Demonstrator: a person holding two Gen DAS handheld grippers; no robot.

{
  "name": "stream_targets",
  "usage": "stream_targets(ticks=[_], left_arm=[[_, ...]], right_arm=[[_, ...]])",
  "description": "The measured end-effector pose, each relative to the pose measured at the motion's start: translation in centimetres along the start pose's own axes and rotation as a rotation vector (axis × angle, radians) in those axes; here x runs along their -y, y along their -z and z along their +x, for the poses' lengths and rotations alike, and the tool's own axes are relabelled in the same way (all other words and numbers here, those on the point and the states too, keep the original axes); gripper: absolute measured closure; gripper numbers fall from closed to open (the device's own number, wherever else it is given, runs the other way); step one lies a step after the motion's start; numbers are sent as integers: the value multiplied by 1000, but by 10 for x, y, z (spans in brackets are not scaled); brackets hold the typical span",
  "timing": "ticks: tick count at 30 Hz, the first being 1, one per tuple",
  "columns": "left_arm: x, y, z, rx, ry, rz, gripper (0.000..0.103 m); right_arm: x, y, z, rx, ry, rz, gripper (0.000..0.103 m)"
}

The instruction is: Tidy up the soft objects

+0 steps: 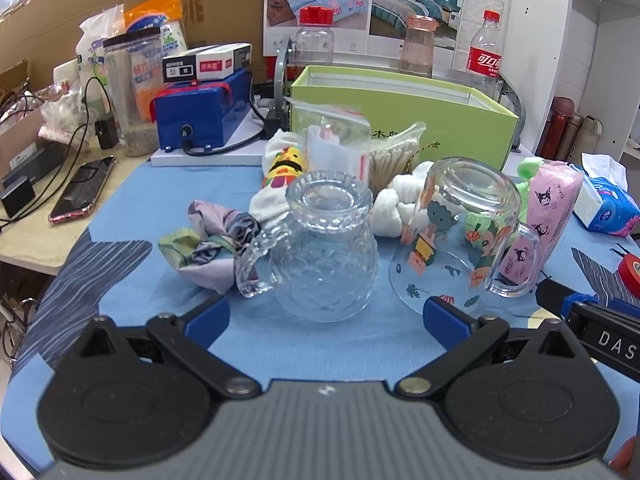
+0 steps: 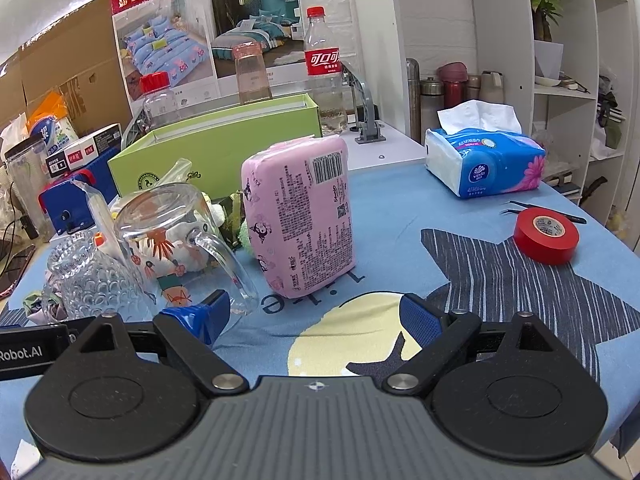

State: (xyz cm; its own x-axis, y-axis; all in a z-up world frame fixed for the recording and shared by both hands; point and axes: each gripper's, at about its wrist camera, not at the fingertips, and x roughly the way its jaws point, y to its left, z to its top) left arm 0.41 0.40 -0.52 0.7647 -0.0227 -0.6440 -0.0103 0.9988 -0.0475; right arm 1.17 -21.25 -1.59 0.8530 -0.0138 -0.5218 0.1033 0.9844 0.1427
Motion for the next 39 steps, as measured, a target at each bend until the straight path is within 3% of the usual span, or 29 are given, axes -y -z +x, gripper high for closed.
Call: stream_targets(ticks=[39], left_arm=[[-3,-1,4,-19,8,-21,0]], right_arm=[[-5,1,4,-19,0,-21,24]])
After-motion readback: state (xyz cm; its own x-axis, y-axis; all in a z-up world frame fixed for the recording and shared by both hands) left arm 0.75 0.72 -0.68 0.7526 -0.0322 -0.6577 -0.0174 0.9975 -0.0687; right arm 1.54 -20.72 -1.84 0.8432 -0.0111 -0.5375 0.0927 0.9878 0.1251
